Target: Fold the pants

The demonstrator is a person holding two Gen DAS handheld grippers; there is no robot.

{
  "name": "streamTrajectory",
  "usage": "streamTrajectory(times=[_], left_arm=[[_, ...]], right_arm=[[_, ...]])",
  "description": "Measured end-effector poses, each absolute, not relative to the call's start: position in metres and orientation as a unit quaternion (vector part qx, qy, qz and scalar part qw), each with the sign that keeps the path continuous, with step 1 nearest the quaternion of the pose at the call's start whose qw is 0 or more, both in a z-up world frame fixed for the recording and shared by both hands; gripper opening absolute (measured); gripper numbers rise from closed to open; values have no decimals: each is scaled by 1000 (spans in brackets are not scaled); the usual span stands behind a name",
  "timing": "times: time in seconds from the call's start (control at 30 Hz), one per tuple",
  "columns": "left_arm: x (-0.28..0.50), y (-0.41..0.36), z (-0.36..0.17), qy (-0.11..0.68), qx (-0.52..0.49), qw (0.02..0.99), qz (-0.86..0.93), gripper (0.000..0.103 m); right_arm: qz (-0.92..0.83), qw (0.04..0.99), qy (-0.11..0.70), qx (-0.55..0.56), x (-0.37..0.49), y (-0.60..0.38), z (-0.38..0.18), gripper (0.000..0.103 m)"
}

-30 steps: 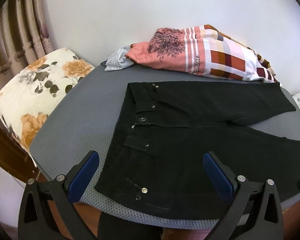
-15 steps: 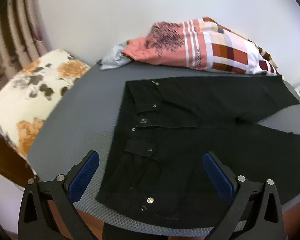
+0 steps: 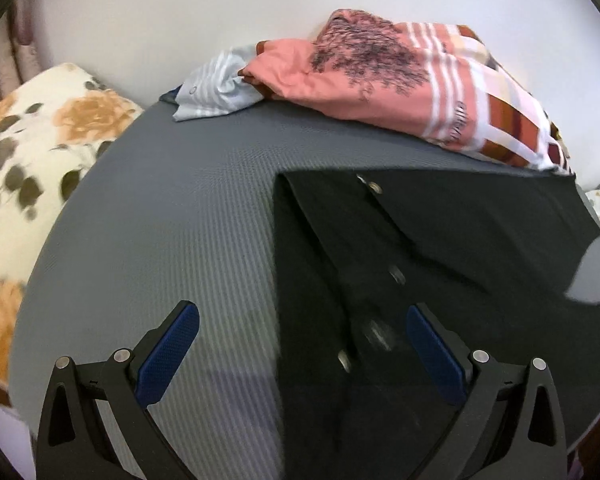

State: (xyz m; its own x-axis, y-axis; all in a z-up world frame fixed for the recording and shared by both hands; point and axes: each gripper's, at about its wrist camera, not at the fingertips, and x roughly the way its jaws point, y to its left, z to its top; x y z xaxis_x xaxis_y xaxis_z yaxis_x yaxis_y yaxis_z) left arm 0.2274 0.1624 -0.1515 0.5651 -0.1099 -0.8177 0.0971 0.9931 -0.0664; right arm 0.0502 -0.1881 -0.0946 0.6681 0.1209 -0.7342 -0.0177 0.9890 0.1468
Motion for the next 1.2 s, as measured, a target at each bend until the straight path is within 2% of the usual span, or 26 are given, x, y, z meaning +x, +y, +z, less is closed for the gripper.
streamTrajectory(times=[0.23,0.33,0.43,0.57,0.63,0.67,0.87,1.07,1.17,1.2], left_arm=[[315,197,-169,464,-84,873,-123,100],[337,193,-178,470,-70,868,-140,98],[352,183,-189,489,-60,853,-174,86],[361,168,-204,508,-29,839,-192,83],[362,163,-204,506,-33,838,-201,59],[363,161,-203,510,-30,839,-186,44],[338,154,-181,482,-41,862,-153,18],[268,154,-116,390,-69,902,-170,17],[228,140,-99,368,-65,909,-187,17],[212,136,-95,361,-63,910,-192,17]], right_arm=[[27,901,430,55,68,-189,-107,103],[21,897,439,53,74,-191,-112,103],[15,892,448,56,79,-195,-117,103],[13,887,457,59,85,-196,-121,103],[14,887,458,54,86,-193,-120,103],[16,888,457,52,87,-192,-119,103],[39,894,441,73,109,-196,-103,103],[155,853,403,295,174,-239,-79,101],[189,821,403,358,216,-247,-81,87],[194,812,408,369,232,-247,-83,79]])
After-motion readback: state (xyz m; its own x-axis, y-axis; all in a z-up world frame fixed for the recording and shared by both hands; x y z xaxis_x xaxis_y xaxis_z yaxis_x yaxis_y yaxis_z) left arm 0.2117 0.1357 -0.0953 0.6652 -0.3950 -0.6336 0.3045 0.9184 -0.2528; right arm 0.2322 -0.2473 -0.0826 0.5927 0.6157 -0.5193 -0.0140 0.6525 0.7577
